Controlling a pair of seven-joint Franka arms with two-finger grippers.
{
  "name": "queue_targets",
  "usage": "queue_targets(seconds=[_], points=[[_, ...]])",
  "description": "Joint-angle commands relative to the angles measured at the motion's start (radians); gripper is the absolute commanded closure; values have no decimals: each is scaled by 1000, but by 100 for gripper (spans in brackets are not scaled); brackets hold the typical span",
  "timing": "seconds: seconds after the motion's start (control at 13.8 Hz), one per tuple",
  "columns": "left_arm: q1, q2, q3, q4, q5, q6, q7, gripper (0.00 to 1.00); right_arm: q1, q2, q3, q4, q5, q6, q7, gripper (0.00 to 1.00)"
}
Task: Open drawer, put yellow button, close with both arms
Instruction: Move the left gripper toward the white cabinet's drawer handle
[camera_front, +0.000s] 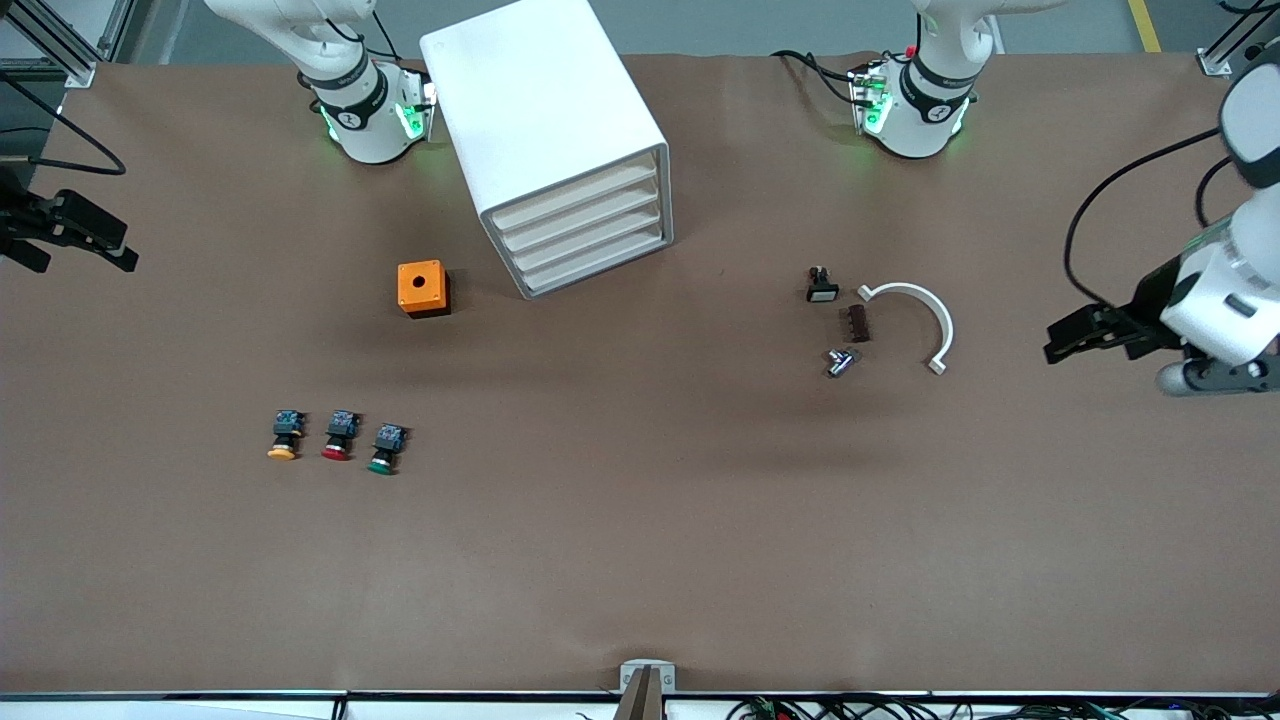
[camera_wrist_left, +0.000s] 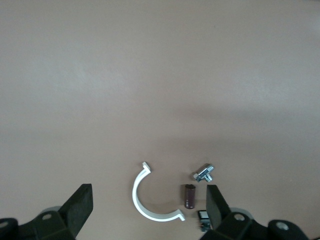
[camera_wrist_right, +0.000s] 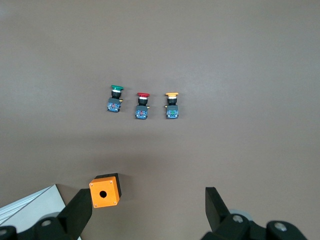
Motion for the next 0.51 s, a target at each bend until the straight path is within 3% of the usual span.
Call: queue_targets(seconds=[0.0, 0.43], points=[[-41, 67, -2, 15, -7, -1, -135, 0, 9, -3, -1, 5, 0, 0, 15, 0], [-78, 153, -4, 39, 37, 2, -346, 0, 12, 15, 1, 31, 0, -3, 30, 0]])
